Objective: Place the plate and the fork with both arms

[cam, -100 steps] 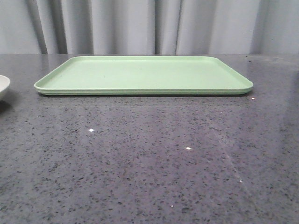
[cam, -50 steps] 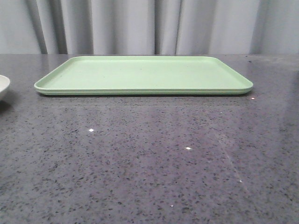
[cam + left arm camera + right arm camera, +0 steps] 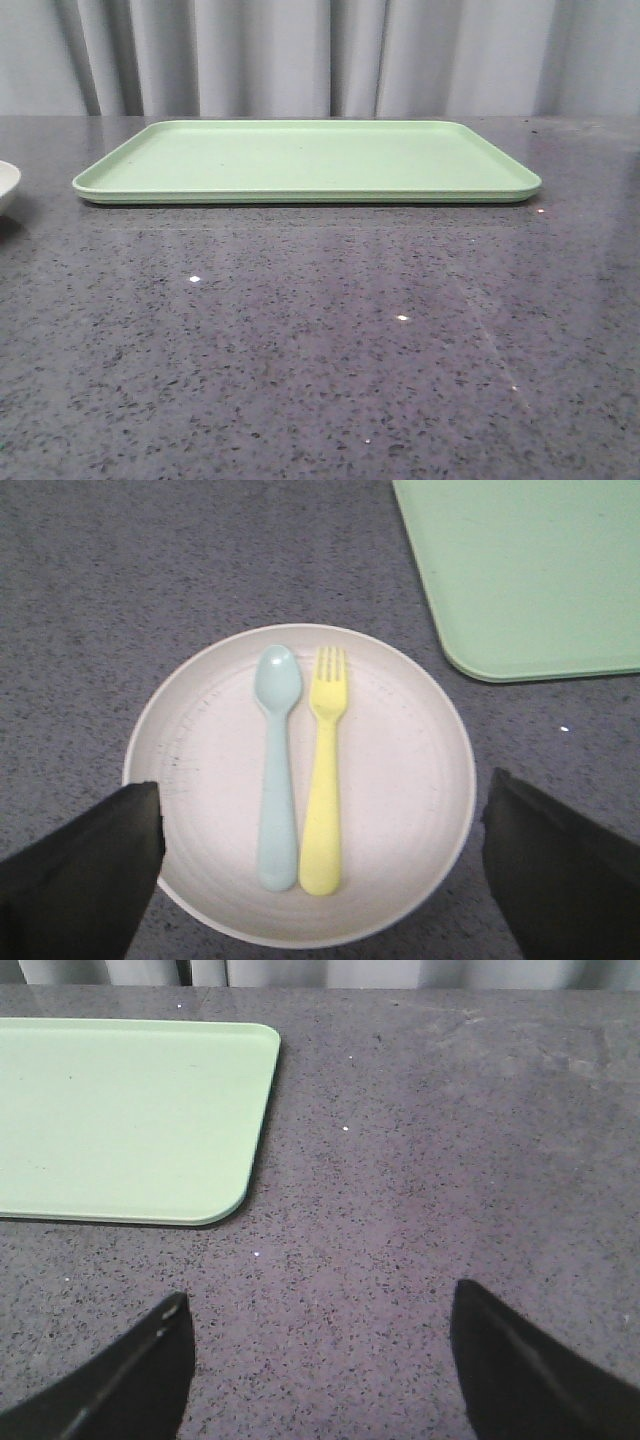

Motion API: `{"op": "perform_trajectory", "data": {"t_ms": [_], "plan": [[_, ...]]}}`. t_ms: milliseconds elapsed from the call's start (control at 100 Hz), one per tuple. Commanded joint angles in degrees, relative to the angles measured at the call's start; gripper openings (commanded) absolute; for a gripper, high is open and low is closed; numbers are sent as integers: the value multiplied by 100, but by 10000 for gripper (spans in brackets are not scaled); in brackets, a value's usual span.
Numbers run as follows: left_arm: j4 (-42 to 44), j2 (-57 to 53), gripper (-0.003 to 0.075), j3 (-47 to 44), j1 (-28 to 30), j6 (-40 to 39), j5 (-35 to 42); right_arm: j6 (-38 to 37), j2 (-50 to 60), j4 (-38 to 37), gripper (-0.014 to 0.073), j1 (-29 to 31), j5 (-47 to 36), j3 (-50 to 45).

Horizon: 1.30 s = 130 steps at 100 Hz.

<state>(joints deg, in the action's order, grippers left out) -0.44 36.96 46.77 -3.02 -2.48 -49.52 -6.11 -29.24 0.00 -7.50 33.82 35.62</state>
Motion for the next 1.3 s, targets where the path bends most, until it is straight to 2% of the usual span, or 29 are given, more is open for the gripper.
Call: {"op": "perform_trajectory", "data": {"t_ms": [0,400,800,1290], "plan": [[207,244,630,181,134,-64,648,7,-59,-34,543,37,-473,205],[325,1679,630,195,1368,-39,1274,7,-59,-34,543,37,-473,205],[219,2860,627,195,1820,-39,1708,7,-59,-34,543,37,-476,205],[4,3842,627,195,1832,-39,1900,7,-59,-34,543,37,-476,205]]}}
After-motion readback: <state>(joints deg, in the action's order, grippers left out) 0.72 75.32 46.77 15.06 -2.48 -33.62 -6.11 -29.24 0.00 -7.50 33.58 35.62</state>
